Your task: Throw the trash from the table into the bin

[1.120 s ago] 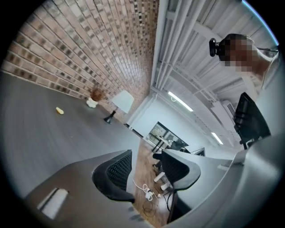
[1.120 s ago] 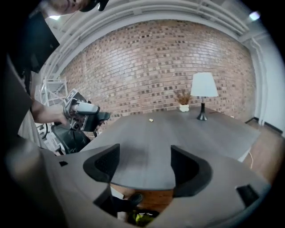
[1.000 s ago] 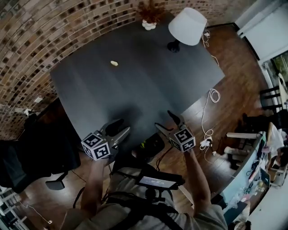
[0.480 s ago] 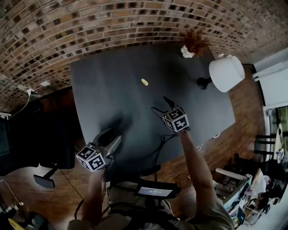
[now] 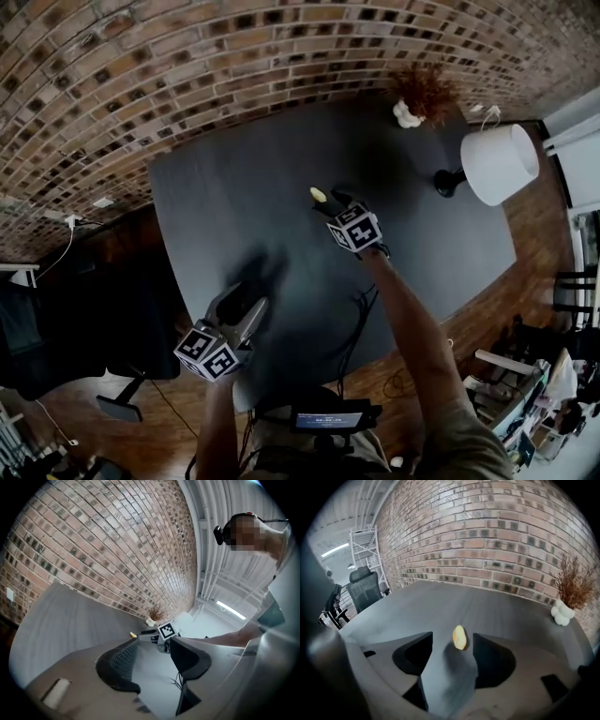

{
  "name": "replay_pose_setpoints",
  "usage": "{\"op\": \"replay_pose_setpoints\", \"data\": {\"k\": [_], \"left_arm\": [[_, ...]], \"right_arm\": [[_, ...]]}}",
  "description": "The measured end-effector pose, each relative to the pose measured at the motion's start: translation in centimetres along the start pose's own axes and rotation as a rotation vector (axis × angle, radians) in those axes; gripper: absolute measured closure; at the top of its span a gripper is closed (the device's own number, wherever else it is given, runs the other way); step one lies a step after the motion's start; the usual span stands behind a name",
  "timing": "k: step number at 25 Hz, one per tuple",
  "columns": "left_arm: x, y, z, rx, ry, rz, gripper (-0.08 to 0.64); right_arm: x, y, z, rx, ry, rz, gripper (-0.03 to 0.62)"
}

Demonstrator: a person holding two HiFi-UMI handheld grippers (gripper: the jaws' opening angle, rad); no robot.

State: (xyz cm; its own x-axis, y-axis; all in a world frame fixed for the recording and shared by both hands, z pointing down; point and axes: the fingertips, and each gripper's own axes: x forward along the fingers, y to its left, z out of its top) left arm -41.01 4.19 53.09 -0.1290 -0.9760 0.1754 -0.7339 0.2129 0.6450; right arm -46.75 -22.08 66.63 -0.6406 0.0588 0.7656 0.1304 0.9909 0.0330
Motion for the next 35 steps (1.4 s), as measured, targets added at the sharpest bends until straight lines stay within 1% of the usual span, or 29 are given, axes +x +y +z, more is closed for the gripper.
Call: {"op": "replay_pose_setpoints", "data": {"k": [3, 8, 11, 12, 13, 14, 18, 21, 23, 25, 27, 28, 31, 33, 35], "left_arm": [[0.3, 0.0, -0.8, 0.001, 0.029, -0.01, 0.342], [0.6, -0.4, -3.0, -0.016, 0.079, -0.026, 0.342], [0.7, -0.9, -3.4, -0.018, 0.093, -0.042, 0.342], [0.7, -1.0, -3.4, -0.017, 0.095, -0.047, 0.342], [0.6, -1.0, -3.4, -0.016, 0.096, -0.052, 0.342], [0.6, -0.9, -3.5, -0.015, 0.097, -0.056, 0.342], [0.5, -1.0, -3.4, -0.007, 0.102, -0.077, 0.342], [0.5, -1.2, -3.3, 0.004, 0.109, -0.101, 0.342], [0.6, -1.7, -3.4, 0.011, 0.12, -0.117, 0.342], [0.6, -2.8, -3.7, 0.022, 0.131, -0.137, 0.342], [0.8, -4.5, -4.0, 0.027, 0.136, -0.176, 0.342], [1.0, -5.6, -4.3, 0.031, 0.142, -0.201, 0.36], [0.9, -9.8, -5.5, 0.097, 0.176, -0.268, 0.36], [0.5, -13.0, -6.5, 0.121, 0.186, -0.305, 0.36], [-0.4, -16.4, -7.7, 0.146, 0.211, -0.343, 0.36]], "right_arm": [[1.9, -0.9, -0.4, 0.02, 0.04, -0.012, 0.328], [3.8, -0.7, 0.0, -0.007, 0.109, -0.014, 0.333], [4.0, -0.5, -0.5, 0.014, 0.123, -0.003, 0.412], [3.9, -0.5, -0.7, 0.018, 0.125, -0.006, 0.417], [3.9, -0.4, -0.9, 0.019, 0.128, -0.014, 0.437], [3.8, -0.4, -1.0, 0.018, 0.131, -0.022, 0.5], [2.7, -0.1, -2.1, 0.043, 0.138, -0.04, 0.523], [0.6, 1.0, -2.2, 0.087, 0.08, -0.028, 0.528], [-1.8, 2.5, -2.0, 0.13, 0.012, -0.014, 0.528], [-5.6, 4.4, -2.0, 0.178, -0.079, 0.001, 0.529], [-10.3, 6.6, -3.4, 0.234, -0.167, 0.008, 0.529], [-13.0, 7.7, -4.7, 0.262, -0.204, 0.003, 0.529], [-21.2, 11.0, -10.3, 0.328, -0.274, -0.04, 0.529], [-26.6, 13.1, -15.3, 0.373, -0.297, -0.084, 0.529], [-31.7, 15.7, -21.1, 0.449, -0.31, -0.14, 0.529]]}}
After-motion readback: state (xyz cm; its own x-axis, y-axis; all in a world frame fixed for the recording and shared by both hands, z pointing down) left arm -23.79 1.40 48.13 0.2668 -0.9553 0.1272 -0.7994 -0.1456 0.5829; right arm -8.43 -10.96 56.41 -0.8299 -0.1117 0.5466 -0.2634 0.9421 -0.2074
